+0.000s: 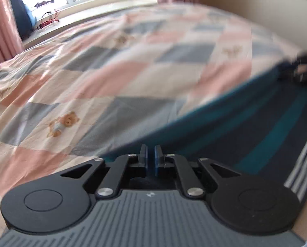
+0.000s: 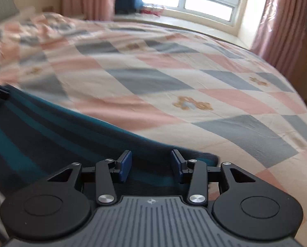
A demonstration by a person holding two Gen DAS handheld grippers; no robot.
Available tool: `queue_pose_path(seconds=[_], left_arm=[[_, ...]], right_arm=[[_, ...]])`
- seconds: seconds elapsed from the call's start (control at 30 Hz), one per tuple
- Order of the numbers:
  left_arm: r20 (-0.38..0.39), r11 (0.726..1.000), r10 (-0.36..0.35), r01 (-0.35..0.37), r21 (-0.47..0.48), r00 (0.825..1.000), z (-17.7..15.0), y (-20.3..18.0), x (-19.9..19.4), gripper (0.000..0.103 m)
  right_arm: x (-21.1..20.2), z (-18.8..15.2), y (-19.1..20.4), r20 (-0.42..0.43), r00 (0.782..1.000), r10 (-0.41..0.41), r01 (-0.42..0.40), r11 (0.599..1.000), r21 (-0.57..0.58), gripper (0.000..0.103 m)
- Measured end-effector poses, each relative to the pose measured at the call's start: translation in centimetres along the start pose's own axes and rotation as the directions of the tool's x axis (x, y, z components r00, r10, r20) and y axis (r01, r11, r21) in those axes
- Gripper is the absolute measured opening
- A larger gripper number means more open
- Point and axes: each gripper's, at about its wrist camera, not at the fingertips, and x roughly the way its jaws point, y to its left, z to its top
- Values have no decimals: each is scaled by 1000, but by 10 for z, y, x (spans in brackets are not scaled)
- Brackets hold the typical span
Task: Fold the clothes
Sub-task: 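Lay the lifted edge over the sweater and open both grippers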
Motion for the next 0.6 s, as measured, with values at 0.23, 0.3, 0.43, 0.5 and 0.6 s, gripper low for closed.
queue_pose_path(seconds=[0.23, 0.3, 0.43, 0.5, 0.6], left_arm=[[-24, 970, 143, -145, -193, 989, -14, 28, -1, 7], [-37, 952, 206, -209, -222, 978, -12, 27, -25, 8], [-10, 956, 237, -235, -176, 972, -25, -12, -89, 8], [7, 965, 195, -190, -181, 981, -39, -39, -111, 10], [20, 975, 182, -178, -129, 983, -65, -78, -120, 12]], right_arm=[[-20, 0, -31, 15, 1000, 3, -5, 982, 191, 28], [-47, 0, -31, 44, 998, -37, 26, 970, 240, 37], [-103, -21, 3, 105, 994, -22, -2, 975, 224, 41], [-123, -40, 26, 95, 995, 6, -27, 976, 217, 41], [-137, -68, 58, 73, 997, 37, -50, 981, 187, 41]])
